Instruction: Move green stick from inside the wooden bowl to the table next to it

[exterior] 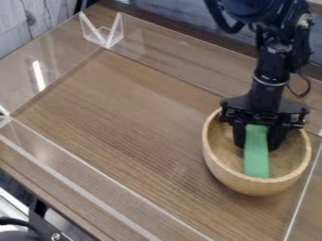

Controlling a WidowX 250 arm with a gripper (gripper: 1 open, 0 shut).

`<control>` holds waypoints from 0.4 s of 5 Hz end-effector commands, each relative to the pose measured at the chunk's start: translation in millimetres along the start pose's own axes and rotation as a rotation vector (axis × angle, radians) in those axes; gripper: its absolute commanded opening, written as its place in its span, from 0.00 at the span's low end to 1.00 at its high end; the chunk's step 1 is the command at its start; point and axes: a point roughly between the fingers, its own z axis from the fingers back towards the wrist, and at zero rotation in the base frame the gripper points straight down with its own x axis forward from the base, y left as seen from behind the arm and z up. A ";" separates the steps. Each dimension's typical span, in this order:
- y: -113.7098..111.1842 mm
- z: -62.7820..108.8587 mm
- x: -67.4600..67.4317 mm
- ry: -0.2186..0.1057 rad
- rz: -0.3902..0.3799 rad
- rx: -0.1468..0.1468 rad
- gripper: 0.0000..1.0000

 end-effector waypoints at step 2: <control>2.5 25.2 14.0 -0.061 0.025 -0.081 0.00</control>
